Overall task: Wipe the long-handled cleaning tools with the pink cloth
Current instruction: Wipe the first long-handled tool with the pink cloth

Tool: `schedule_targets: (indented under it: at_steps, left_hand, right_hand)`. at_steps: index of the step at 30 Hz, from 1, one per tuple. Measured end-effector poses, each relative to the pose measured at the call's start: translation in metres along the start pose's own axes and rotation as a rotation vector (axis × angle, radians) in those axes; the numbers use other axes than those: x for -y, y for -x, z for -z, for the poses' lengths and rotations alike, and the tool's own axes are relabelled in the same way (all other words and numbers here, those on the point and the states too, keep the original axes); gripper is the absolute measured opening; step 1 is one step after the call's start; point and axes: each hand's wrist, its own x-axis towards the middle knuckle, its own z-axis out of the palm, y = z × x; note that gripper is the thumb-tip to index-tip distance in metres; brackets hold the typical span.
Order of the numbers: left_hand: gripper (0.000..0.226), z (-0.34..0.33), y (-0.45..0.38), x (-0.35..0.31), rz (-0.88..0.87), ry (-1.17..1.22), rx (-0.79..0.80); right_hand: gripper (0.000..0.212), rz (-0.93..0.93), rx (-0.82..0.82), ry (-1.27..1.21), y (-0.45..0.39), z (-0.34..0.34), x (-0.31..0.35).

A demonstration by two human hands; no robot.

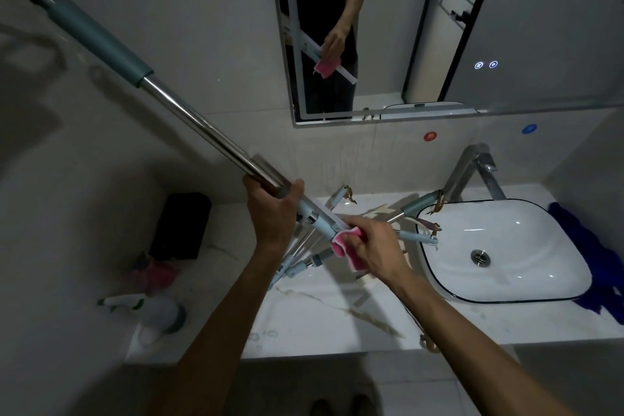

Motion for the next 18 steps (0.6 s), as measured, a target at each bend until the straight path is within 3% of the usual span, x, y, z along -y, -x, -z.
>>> schedule_targets:
  at_steps: [7,12,15,18]
  left_hand:
    - [0.047,0.004,-0.012,-0.003,0.002,0.05,-0.078]
    - [0.047,0.004,-0.009,0.0,-0.042,0.062,-0.055]
    - [0.041,0.004,-0.009,0.005,-0.021,0.089,0.002]
    - [0.034,0.001,-0.007,0.008,-0.016,0.138,0.04]
  right_hand:
    - [0.022,-0.012,-0.037,0.031,0.002,0.009,-0.014]
    - [0.019,-0.134,0.057,0.021,0.016,0.01,-0.036]
    - [0.01,-0.199,-0.032,-0.118,0.019,0.006,-0.04]
    - [0.027,-0.223,-0.155,-0.222,0.025,0.007,-0.037]
